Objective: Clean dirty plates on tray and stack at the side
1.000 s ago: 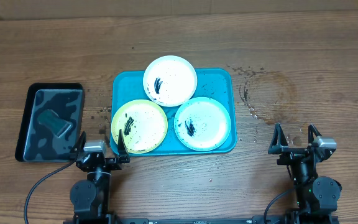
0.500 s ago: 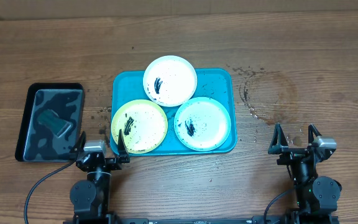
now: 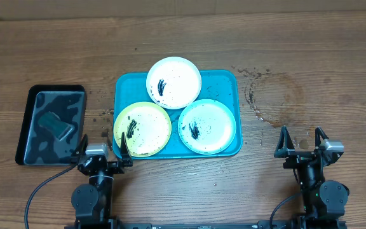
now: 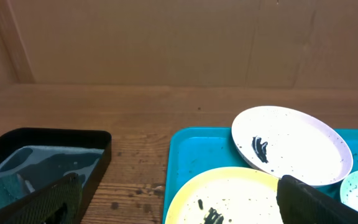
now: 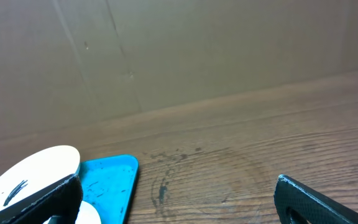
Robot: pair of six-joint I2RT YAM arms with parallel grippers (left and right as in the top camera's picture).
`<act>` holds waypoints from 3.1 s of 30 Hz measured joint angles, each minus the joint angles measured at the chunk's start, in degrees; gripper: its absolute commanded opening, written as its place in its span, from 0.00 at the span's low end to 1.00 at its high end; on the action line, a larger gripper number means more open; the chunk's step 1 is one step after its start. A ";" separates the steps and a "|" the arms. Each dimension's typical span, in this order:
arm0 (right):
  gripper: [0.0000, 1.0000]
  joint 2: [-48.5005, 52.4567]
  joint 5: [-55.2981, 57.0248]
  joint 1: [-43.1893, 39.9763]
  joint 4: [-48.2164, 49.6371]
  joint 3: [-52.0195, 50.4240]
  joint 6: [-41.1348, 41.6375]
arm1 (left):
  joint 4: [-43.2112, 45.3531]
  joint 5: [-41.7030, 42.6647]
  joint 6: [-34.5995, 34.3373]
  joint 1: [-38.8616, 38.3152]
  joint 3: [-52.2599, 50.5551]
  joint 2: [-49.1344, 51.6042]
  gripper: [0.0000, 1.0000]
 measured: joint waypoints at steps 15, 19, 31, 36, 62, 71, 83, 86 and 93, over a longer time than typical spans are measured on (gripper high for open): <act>1.00 0.00 0.00 0.00 0.00 0.00 0.02 | 0.00 -0.02 0.00 0.00 0.00 0.00 1.00; 1.00 0.00 -0.02 0.00 -0.02 0.00 0.02 | 0.00 -0.02 0.00 0.00 0.00 0.00 1.00; 1.00 0.00 -0.02 0.00 0.00 0.00 0.02 | 0.00 0.00 0.00 0.00 0.00 0.00 1.00; 1.00 0.00 0.00 0.00 0.00 0.00 0.02 | 0.00 -0.02 0.02 0.00 0.00 0.00 1.00; 1.00 0.00 -0.02 0.00 0.02 0.00 0.04 | 2.29 18.08 -12.59 0.00 0.00 0.00 1.00; 1.00 0.00 0.00 0.00 -0.02 0.00 0.04 | 18.49 31.08 -18.38 0.00 0.22 -0.02 1.00; 1.00 0.00 -0.02 0.00 0.00 0.00 0.02 | -2.86 5.40 -5.46 0.00 21.94 8.09 1.00; 1.00 0.00 0.00 0.00 0.00 0.00 0.02 | -5.88 1.33 -4.39 0.00 30.27 16.11 1.00; 1.00 0.00 -0.02 -0.02 0.00 0.00 0.04 | -22.29 -9.29 -2.43 0.61 50.05 39.56 1.00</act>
